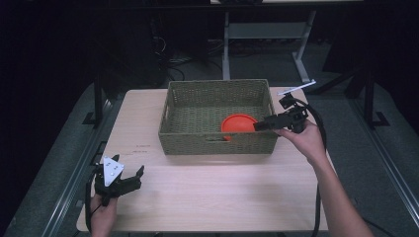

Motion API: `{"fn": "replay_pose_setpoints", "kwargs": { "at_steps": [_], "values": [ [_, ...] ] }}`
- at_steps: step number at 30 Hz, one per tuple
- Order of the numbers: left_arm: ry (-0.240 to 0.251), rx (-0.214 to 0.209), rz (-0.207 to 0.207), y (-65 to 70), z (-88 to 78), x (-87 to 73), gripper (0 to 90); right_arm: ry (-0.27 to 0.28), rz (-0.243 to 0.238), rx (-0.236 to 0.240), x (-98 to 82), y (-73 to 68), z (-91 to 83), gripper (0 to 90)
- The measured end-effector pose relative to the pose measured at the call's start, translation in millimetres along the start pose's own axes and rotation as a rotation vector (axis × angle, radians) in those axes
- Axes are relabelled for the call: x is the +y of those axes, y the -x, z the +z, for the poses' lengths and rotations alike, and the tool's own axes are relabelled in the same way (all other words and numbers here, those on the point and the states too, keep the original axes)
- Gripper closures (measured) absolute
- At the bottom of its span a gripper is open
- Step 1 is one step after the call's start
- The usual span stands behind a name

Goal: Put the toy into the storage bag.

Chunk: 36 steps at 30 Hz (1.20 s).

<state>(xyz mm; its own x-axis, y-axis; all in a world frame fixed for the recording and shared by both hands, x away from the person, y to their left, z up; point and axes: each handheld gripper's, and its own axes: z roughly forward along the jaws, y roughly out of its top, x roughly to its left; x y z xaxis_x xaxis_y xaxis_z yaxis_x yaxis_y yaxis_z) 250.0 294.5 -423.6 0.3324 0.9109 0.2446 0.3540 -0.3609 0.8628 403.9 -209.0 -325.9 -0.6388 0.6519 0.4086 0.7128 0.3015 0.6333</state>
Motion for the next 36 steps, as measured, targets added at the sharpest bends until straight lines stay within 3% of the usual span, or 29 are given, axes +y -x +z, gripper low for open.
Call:
{"fn": "replay_pose_setpoints", "kwargs": {
  "at_steps": [24, 36],
  "values": [
    [-0.002, -0.003, -0.005, 1.3, 0.4, 0.1, 12.8, 0.006, -0.045, 0.021, -39.0, -12.9, -11.8, 25.5],
    [-0.003, -0.002, -0.003, 1.5, 0.3, -0.1, 12.8, 0.008, -0.043, 0.027, -60.8, -9.4, -13.8, 25.4]
  ]
}}
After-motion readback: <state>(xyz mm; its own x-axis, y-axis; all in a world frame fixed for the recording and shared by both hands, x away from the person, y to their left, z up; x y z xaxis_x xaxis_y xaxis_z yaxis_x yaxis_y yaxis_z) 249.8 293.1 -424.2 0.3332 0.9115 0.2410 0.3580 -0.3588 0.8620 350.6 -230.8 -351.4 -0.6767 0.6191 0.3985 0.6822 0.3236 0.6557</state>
